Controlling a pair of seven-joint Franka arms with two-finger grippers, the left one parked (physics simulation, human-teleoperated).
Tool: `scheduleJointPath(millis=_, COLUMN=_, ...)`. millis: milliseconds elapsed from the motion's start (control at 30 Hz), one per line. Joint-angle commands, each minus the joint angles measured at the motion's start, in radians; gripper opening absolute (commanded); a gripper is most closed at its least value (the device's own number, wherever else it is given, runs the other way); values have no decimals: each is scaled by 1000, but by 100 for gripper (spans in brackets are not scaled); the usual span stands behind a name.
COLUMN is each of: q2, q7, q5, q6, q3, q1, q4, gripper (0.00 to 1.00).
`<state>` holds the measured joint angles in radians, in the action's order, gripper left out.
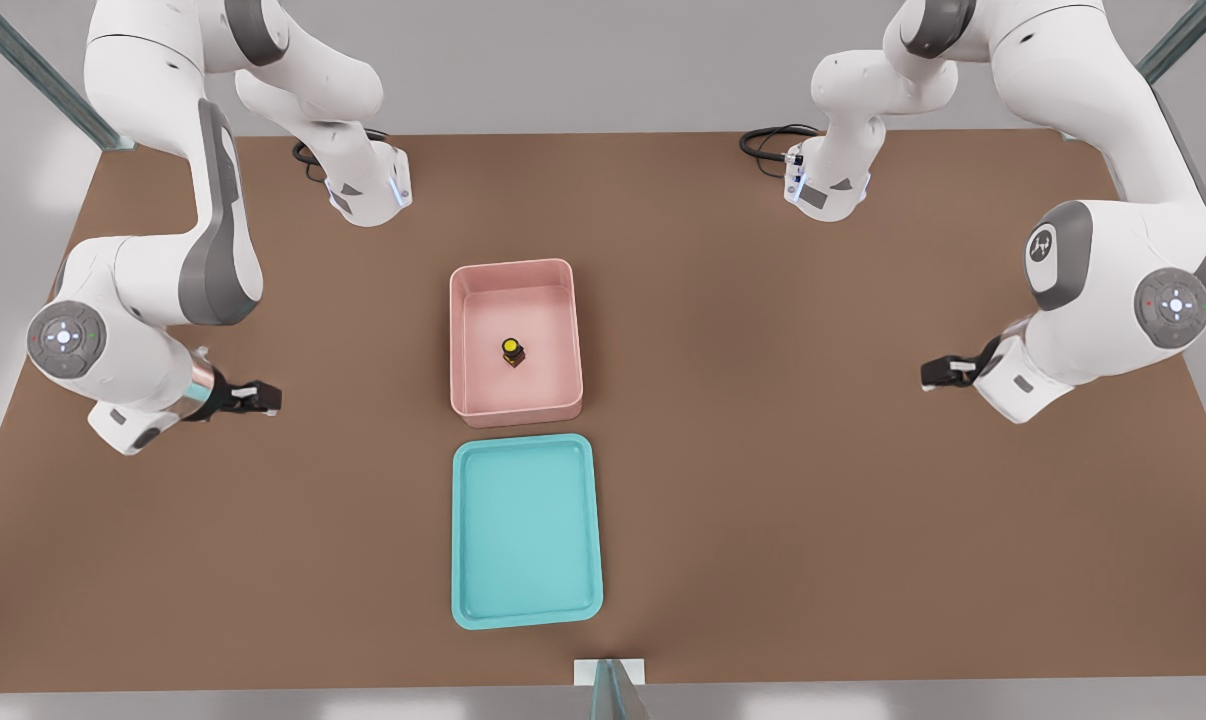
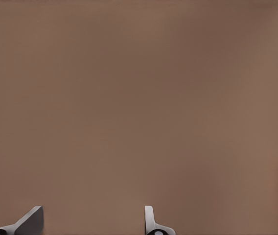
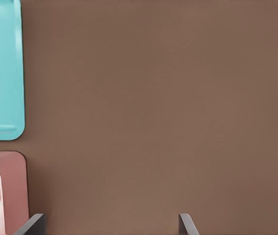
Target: The left arm remains still, and the right arm places the button from the box into the tray
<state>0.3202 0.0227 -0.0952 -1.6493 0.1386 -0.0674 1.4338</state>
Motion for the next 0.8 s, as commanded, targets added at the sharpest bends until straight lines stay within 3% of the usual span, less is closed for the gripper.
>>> scheduleJointPath(millis=0, q2=-1, q7=17, q5=0, q6=-66, q3=1, q1=0, q4=0, gripper=100)
scheduleJointPath(millis=33, q2=-1, q7=3, q5=5, q6=-66, q3=1, q1=6, q4=0, gripper=100)
scheduleJointPath(millis=200, q2=40, q7=-500, q5=12, q6=-58, q3=1, q1=340, q4=13, gripper=100)
scheduleJointPath(millis=267, q2=2, q7=-589, q5=100, q6=-168, q3=10, q1=370, q4=114, gripper=100)
scheduleJointPath(millis=333, q2=-133, q7=-667, q5=115, q6=-351, q3=10, q1=420, q4=391, gripper=100)
scheduleJointPath(millis=400, q2=-167, q7=-763, q5=114, q6=-374, q3=12, q1=463, q4=482, gripper=100)
scheduleJointPath(millis=600, q2=-109, q7=-978, q5=181, q6=-636, q3=15, q1=589, q4=600, gripper=100)
scheduleJointPath(millis=767, q2=-41, q7=-997, q5=180, q6=-738, q3=12, q1=592, q4=643, gripper=100)
